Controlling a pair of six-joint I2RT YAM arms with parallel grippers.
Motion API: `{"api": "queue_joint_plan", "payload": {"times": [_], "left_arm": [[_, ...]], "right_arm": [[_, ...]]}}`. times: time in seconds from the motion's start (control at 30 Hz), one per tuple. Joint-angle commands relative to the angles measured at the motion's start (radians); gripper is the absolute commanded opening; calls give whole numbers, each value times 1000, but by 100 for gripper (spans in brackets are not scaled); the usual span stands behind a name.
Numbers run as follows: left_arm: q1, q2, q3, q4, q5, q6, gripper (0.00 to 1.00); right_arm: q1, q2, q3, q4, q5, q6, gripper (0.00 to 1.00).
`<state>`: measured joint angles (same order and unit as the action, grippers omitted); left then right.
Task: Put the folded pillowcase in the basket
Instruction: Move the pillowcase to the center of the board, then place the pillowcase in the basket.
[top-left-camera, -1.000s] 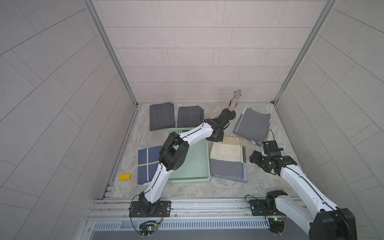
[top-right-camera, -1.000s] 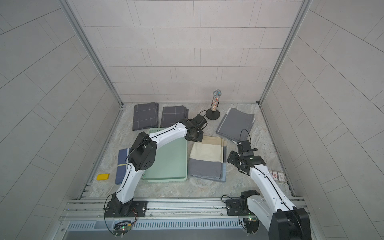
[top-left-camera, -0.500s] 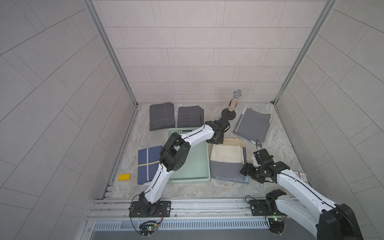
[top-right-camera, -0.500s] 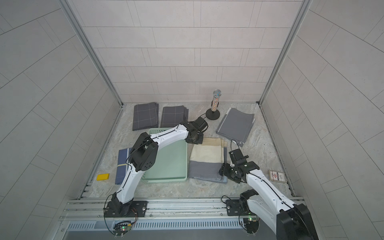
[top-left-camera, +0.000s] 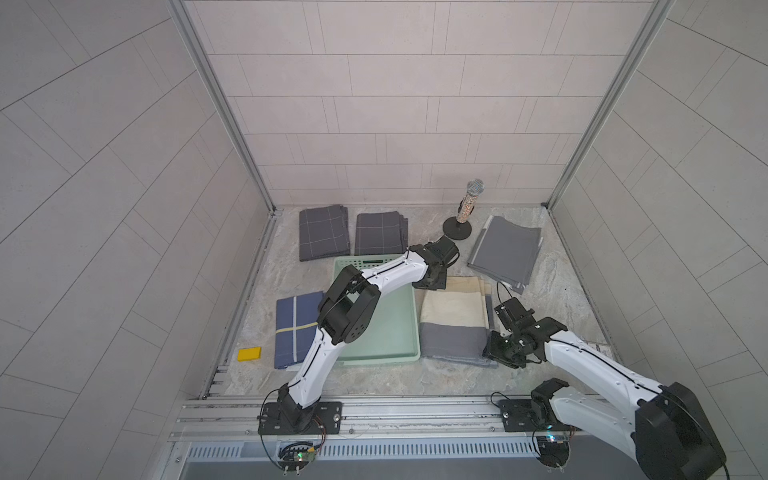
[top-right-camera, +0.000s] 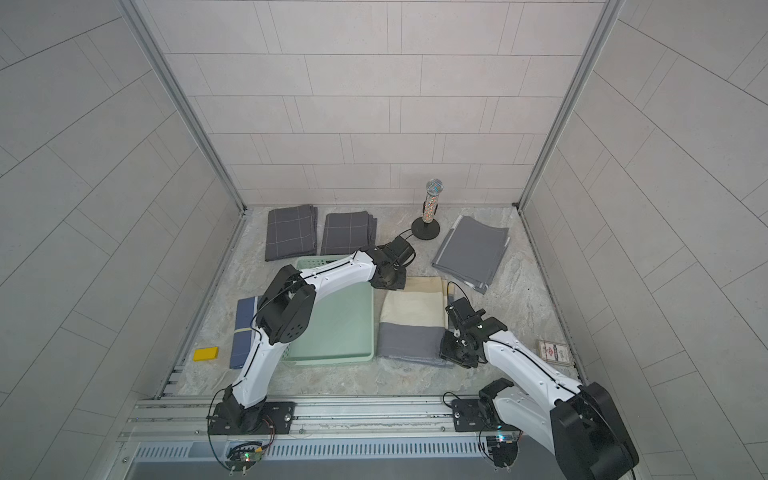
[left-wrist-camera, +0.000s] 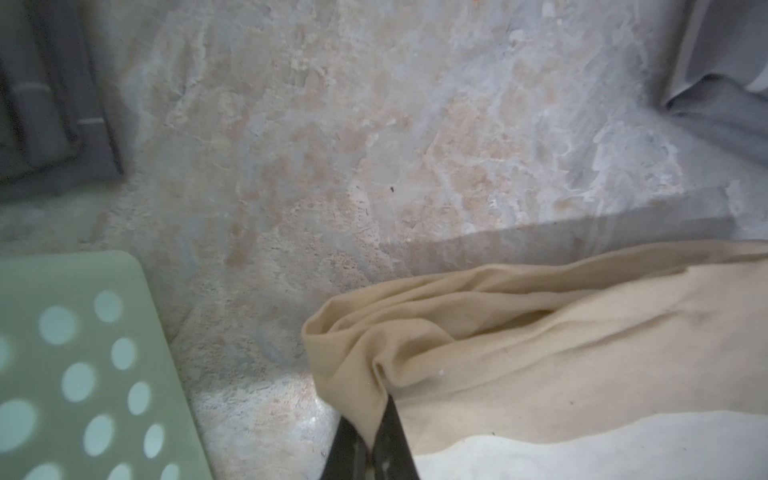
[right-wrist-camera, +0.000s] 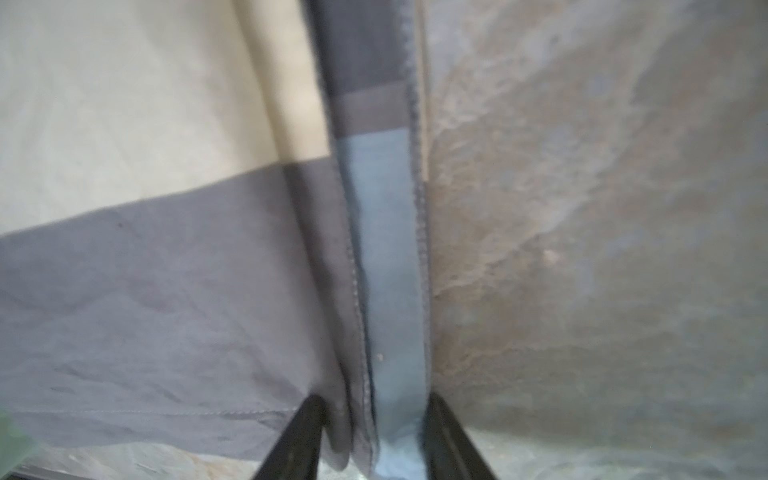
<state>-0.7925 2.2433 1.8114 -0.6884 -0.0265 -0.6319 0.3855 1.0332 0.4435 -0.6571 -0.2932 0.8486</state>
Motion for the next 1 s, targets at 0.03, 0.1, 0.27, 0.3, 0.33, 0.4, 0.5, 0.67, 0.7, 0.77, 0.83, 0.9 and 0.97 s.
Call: {"api": "queue_joint_plan", "payload": {"times": [0.03, 0.1, 0.27, 0.3, 0.33, 0.4, 0.5, 0.67, 0.7, 0.77, 0.83, 0.9, 0.97], "left_arm": [[-4, -62, -7, 6, 15, -11, 0], [-5, -63, -2, 9, 31, -11, 0], [-10, -83, 4, 22, 101, -9, 0], [-15, -96, 4, 20, 116, -10, 0], [-19, -109, 6, 20, 140, -7, 0], [-30, -142, 14, 10, 154, -5, 0], [-48, -204, 29, 0, 159, 4, 0], [-58, -309, 67, -72, 126, 30, 0], [-58, -337, 64, -86, 110, 40, 0], [-54, -385, 54, -114, 71, 55, 0], [-46, -454, 4, -120, 16, 73, 0], [-13, -532, -65, -110, -15, 79, 0], [58, -602, -143, -114, 12, 77, 0]], "right_arm": [[3, 1, 7, -1, 7, 17, 18], [3, -12, 16, -2, 6, 17, 9], [6, -61, 53, -22, 2, 17, 0], [8, -81, 72, -42, 19, 19, 0], [19, -105, 92, -57, 37, 18, 0], [35, -141, 143, -106, 74, 15, 0], [56, -193, 224, -169, 99, 18, 0], [111, -257, 326, -238, 136, 40, 0], [133, -261, 350, -242, 142, 47, 0], [190, -249, 398, -233, 146, 58, 0], [306, -202, 470, -222, 178, 74, 0], [448, -146, 529, -189, 269, 97, 0], [549, -58, 585, -156, 310, 104, 0]]}}
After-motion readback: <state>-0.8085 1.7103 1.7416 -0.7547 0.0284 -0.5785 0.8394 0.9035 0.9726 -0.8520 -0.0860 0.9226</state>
